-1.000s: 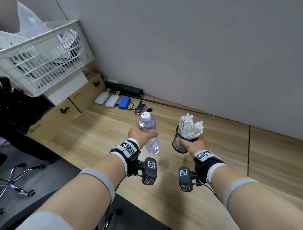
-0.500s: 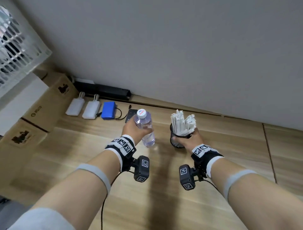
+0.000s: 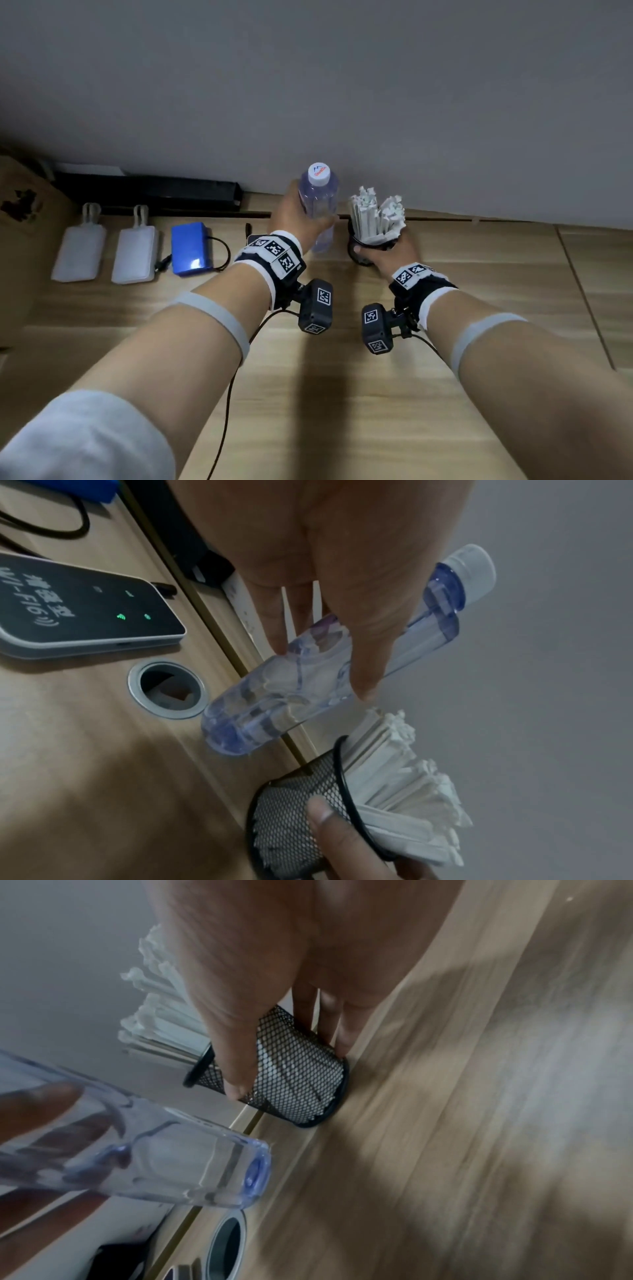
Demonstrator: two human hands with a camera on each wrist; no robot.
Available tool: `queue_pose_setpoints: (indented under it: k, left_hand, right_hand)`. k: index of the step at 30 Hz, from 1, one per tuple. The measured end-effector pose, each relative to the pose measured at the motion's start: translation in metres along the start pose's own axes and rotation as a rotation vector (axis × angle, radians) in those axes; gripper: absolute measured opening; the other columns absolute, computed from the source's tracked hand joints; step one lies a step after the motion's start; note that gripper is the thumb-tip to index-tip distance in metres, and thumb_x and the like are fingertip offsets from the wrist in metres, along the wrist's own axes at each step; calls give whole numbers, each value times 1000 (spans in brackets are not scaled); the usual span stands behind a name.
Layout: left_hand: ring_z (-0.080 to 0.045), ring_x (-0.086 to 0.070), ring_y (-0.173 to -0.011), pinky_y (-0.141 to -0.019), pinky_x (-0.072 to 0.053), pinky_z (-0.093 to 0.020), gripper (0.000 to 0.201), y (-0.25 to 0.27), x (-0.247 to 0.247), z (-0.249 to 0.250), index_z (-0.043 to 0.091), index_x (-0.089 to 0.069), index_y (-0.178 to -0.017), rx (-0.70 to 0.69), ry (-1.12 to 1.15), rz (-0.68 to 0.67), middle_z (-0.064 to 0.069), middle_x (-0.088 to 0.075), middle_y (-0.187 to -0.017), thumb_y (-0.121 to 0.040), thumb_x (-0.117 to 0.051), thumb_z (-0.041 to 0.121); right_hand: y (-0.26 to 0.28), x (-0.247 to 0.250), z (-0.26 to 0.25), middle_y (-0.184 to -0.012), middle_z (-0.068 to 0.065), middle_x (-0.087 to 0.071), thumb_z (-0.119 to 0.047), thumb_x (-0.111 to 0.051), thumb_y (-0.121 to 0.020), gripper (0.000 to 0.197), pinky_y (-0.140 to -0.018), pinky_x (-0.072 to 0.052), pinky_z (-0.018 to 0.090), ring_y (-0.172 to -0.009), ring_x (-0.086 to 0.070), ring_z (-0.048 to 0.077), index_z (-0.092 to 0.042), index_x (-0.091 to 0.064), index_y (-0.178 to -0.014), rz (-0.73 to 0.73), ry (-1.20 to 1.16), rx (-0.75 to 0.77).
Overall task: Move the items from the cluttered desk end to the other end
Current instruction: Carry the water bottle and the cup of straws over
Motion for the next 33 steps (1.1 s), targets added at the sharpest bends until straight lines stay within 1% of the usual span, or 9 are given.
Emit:
queue_pose_setpoints:
  k: [4,9,13,19,22,25,27,31,33]
  left_hand:
    - [-11,-62,-97,-81,-45,-25,66,-1,5,-5,28,-48,-131,-5,-16,12,14,-62,-107,-73,-81,26]
    - [-23,-64,-110,-86,-47,-29,60,7,-8,-28,15,-52,-127,121,-44,-29,-2,-65,-118,-75,-81,24]
    - [-29,-61,-112,-84,-45,-30,68,32,-20,-47,10,-44,-137,267,-44,-30,-10,-61,-128,-80,-78,27]
    - [-33,-61,-109,-85,-47,-33,55,90,-74,-27,10,-45,-129,322,-95,-96,-10,-59,-119,-84,-71,27]
    - [-31,-65,-99,-84,-51,-33,30,121,-127,14,16,-57,-109,245,-106,-169,-4,-64,-99,-83,-69,26]
    - [-32,-69,-96,-86,-58,-43,12,161,-201,66,22,-58,-82,145,-89,-301,-2,-66,-87,-82,-70,23]
    - [-30,-69,-95,-84,-58,-42,13,197,-256,102,23,-57,-80,96,-73,-395,-4,-66,-90,-84,-68,20]
    - [-24,-62,-79,-61,-50,-29,11,286,-369,175,17,-58,-83,-3,-47,-516,-10,-65,-91,-90,-64,10]
    - [-23,-62,-80,-58,-47,-27,11,327,-416,203,16,-58,-83,-53,-53,-552,-9,-65,-88,-91,-64,11]
  right_hand:
    - [0,-3,0,-110,-3,-71,-21,-92,-64,67,-100,-52,35,-104,-67,13,-15,-63,-124,11,14,-11]
    - [11,8,2,-135,4,-61,-24,-81,-79,71,-95,-41,25,-120,-58,18,-15,-48,-141,16,93,-81]
    - [33,39,11,-153,9,-43,-32,-74,-86,86,-108,-40,32,-136,-48,28,-22,-24,-155,10,153,-134]
    - [81,113,37,-151,11,-45,-31,-68,-89,77,-107,-44,40,-129,-53,29,-26,-26,-153,25,102,-189]
    - [109,169,53,-148,9,-48,-35,-68,-88,77,-98,-44,31,-126,-55,27,-26,-28,-153,23,83,-199]
    - [140,244,76,-143,8,-53,-38,-71,-85,76,-95,-44,30,-121,-58,26,-25,-33,-150,53,76,-204]
    - [162,302,97,-139,8,-57,-40,-72,-84,76,-99,-44,32,-121,-58,26,-24,-36,-149,87,75,-214]
    - [205,441,149,-129,6,-64,-41,-74,-82,70,-98,-45,30,-115,-61,24,-22,-44,-142,201,94,-235]
    - [227,504,171,-122,4,-65,-41,-74,-82,68,-98,-48,34,-111,-63,25,-21,-46,-141,249,97,-245]
Point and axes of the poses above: each hand's wrist, its own y-axis away from the middle knuckle, its own x-axis out of the back of the hand, z = x × y, the point moved 10 cm from there along -y, towards the middle knuckle
